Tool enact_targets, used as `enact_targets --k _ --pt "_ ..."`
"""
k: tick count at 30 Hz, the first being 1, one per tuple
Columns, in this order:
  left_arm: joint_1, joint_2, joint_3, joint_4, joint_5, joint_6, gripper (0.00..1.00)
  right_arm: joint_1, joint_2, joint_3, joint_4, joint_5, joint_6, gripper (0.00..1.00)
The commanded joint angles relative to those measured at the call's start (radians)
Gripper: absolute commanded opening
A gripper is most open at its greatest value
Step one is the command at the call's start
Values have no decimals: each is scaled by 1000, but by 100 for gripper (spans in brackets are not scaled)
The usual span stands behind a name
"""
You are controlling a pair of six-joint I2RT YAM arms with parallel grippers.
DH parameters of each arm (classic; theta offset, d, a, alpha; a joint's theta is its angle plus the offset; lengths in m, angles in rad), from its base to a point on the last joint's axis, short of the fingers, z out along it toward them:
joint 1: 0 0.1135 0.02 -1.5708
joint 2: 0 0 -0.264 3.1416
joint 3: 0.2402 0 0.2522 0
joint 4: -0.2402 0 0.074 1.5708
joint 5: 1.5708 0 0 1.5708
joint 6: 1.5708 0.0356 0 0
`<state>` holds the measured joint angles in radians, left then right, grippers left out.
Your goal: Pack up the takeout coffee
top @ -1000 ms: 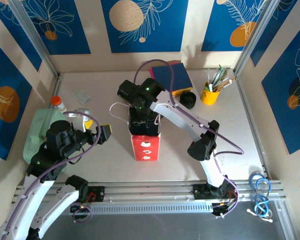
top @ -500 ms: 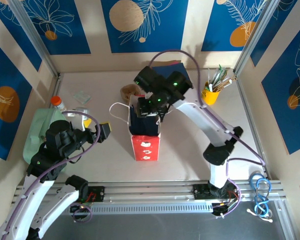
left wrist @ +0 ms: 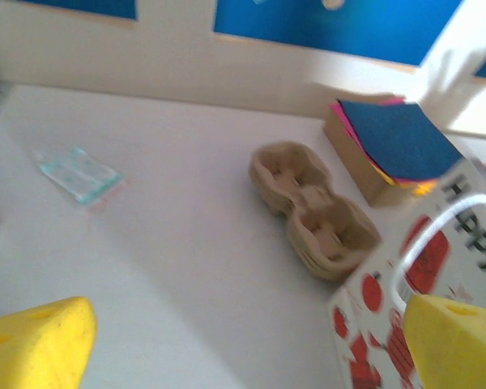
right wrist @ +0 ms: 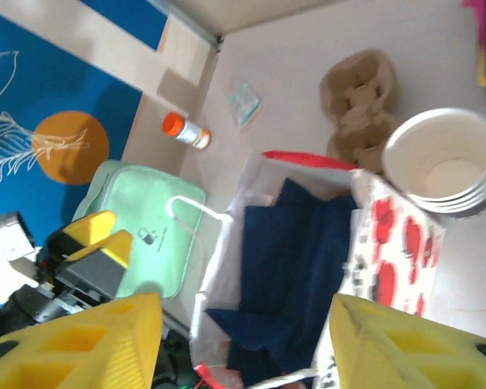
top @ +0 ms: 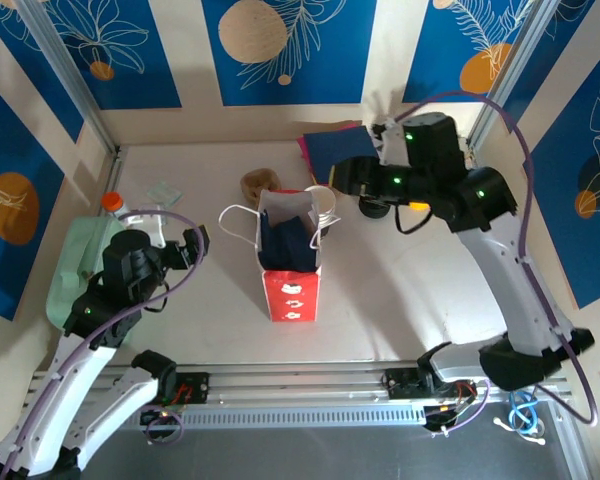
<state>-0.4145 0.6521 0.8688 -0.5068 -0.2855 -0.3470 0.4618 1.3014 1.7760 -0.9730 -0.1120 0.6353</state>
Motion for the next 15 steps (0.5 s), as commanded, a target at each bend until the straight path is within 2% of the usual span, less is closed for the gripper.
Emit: enact_targets --k 1,3,8,11,15 --pt "8 5 -45 135 -163 59 98 -111 -83 -143 113 -74 -53 62" --pt "8 18 -76 186 -218 76 99 -194 -138 -277 199 -106 -101 73" --pt "9 75 -167 365 -330 123 99 -420 -231 -573 395 -199 -144 83" --pt "10 107 -220 479 -389 164 99 -481 -269 -719 491 -111 -177 100" --pt "20 166 -303 645 -459 242 99 -528 -304 -870 596 -12 -210 99"
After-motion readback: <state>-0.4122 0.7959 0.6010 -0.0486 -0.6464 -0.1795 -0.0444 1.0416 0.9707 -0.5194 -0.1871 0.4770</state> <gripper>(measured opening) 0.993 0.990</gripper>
